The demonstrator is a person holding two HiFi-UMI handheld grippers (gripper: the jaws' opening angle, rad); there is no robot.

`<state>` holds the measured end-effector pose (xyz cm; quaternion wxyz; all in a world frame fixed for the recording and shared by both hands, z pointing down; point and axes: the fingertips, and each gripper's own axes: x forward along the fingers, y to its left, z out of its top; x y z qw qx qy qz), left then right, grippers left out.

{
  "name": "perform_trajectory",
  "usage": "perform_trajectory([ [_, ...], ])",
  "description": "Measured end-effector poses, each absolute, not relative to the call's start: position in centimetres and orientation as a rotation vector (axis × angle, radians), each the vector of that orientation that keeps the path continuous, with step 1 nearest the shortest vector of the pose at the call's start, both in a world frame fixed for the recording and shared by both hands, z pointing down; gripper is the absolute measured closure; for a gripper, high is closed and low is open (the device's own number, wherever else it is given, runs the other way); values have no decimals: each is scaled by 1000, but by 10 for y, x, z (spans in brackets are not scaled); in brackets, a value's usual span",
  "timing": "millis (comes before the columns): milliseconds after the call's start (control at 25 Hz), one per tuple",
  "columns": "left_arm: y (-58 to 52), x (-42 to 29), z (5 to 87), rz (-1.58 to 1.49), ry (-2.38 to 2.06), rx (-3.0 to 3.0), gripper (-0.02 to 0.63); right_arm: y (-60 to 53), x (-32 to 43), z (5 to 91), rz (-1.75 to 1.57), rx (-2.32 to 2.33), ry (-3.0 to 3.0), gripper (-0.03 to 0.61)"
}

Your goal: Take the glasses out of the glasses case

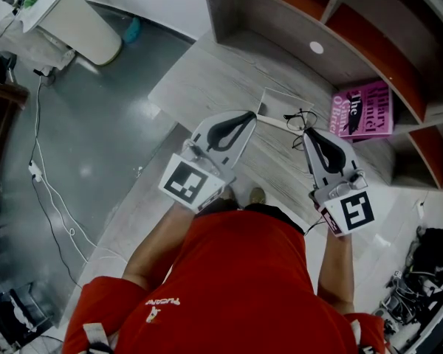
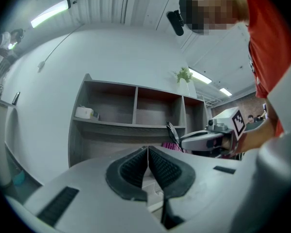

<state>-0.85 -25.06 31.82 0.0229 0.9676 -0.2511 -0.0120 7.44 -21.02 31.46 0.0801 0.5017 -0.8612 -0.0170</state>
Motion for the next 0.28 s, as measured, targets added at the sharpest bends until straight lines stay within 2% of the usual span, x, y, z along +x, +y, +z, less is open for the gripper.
perform_trajectory([
  [280, -259, -11, 312, -60, -809, 2992, 600, -216, 75, 312, -55, 1505, -2573, 560],
])
